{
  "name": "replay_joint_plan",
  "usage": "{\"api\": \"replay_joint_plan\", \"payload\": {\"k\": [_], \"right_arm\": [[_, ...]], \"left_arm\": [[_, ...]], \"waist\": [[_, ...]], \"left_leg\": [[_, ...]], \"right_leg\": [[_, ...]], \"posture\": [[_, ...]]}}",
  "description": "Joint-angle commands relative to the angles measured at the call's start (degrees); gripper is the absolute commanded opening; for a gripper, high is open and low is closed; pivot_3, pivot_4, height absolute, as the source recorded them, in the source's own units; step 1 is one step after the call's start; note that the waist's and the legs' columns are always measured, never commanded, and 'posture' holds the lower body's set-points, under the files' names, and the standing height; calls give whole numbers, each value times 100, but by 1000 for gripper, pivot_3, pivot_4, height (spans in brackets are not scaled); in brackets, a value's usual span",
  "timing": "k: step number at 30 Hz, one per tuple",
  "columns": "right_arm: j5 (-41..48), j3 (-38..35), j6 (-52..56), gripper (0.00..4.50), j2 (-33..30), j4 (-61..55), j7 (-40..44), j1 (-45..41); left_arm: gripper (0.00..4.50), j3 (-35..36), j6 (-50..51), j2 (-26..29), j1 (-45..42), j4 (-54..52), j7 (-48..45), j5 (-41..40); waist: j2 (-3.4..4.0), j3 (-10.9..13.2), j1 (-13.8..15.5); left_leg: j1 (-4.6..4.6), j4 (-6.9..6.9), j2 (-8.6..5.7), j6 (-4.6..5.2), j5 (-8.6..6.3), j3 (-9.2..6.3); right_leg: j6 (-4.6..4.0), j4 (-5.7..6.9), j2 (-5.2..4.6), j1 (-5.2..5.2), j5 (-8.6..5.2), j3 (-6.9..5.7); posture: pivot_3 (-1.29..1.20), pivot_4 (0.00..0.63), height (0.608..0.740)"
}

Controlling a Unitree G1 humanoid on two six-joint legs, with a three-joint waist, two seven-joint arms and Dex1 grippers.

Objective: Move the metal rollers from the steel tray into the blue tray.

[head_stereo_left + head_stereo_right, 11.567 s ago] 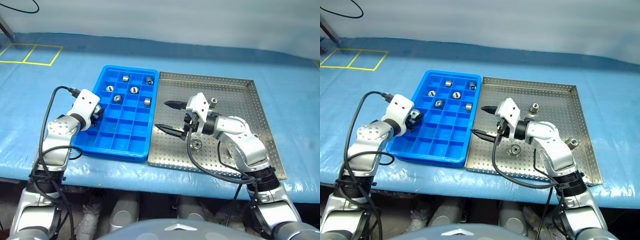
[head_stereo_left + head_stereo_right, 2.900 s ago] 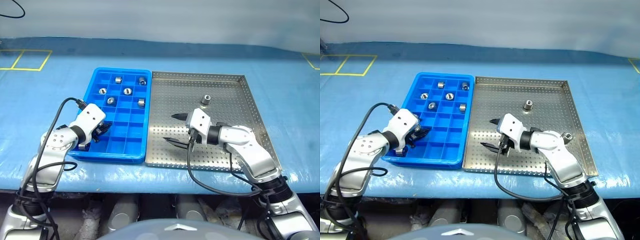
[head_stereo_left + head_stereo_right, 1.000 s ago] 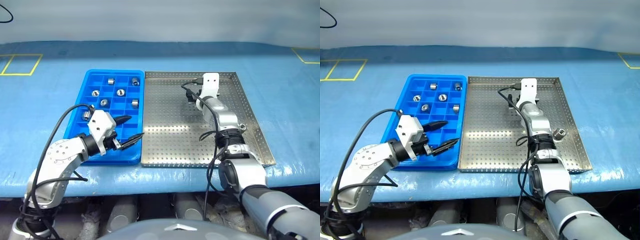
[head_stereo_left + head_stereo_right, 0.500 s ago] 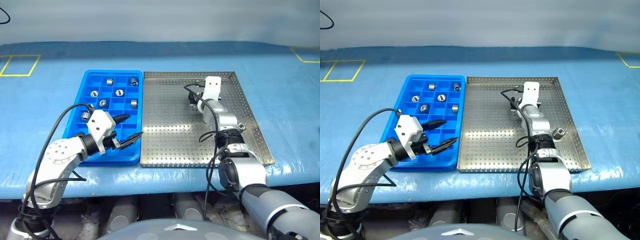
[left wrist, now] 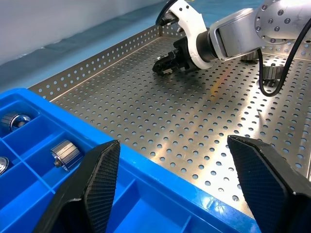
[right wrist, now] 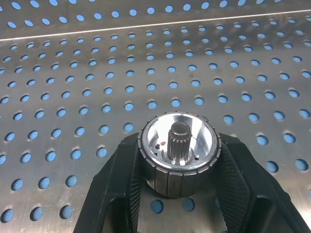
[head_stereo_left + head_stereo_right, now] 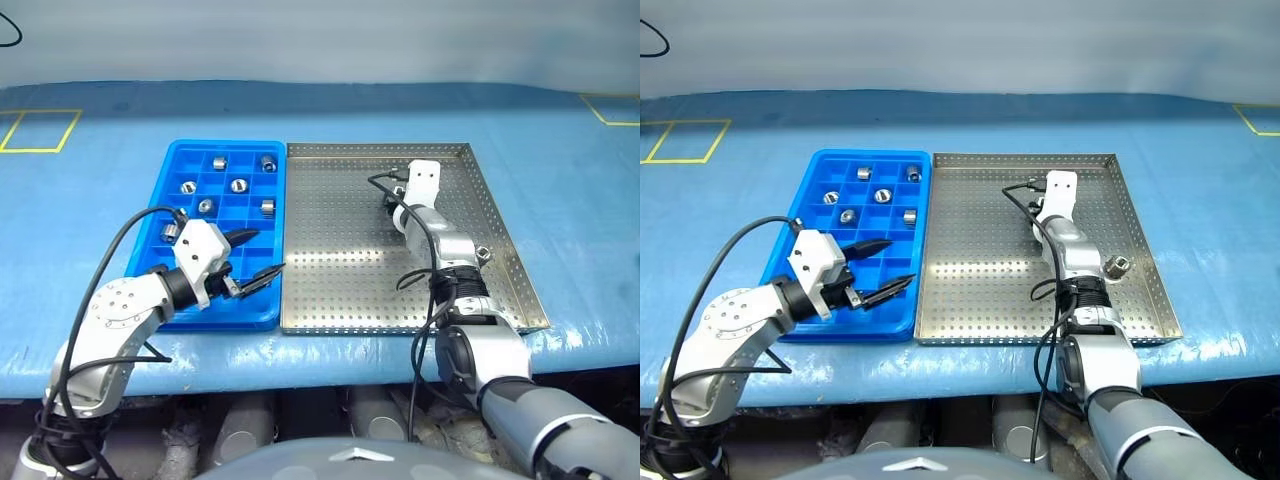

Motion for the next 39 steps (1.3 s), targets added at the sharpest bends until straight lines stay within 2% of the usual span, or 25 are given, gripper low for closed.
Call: {"api": "replay_joint_plan", "payload": {"k": [1, 7, 9, 17, 23, 31, 39], "right_arm": [[34, 21, 29, 1707, 4, -382, 77, -7], [-20, 68, -10, 1707, -4, -528, 128, 6], [48, 178, -49, 1707, 17, -853, 403, 63], [636, 1485, 711, 1707, -420, -3199, 3062, 629], [1495, 1643, 1322, 1707, -341, -4001, 3996, 616], [1309, 2191, 1379, 1707, 8, -3470, 4207, 274], [772, 2650, 885, 1707, 584, -2226, 4245, -159]], "left_arm": [[3859, 205, -123, 68, 35, -216, 64, -21], [3859, 266, -114, 90, 73, -249, 100, -62], [3859, 440, -47, 67, 151, -333, 207, -116], [3859, 1743, 248, 173, 1185, -856, 459, -465], [3859, 2335, 368, 20, 1961, -1185, 612, -759], [3859, 2264, 300, -278, 2606, -1514, 905, -743], [3859, 1840, 248, -370, 2798, -1639, 1162, -477]], "waist": [[0, 0, 0], [1, 1, 5], [1, 1, 4], [6, 4, 32], [6, 5, 194], [7, 6, 356], [8, 7, 461]], "left_leg": [[0, 0, 0, 0, 0, 0], [0, 0, 0, 0, 0, 0], [0, -2, 0, 0, 0, 0], [-1, -11, 9, -4, 0, -6], [0, -8, 7, -6, 1, -17], [-1, -12, 6, -27, 12, -42], [-4, -16, 6, -49, 24, -71]], "right_leg": [[0, 0, 0, 0, 0, 0], [0, 0, 0, -1, 0, 0], [-1, -1, 0, -1, -1, -1], [-8, -2, 7, -8, -6, -6], [-14, -2, -2, 0, -11, -24], [-38, 2, -4, 3, -25, -50], [-50, 6, -1, 6, -32, -77]], "posture": [[-54, 150, 740], [-51, 150, 740], [-41, 150, 740], [-1, 150, 740], [45, 150, 740], [104, 150, 740], [144, 150, 740]]}}
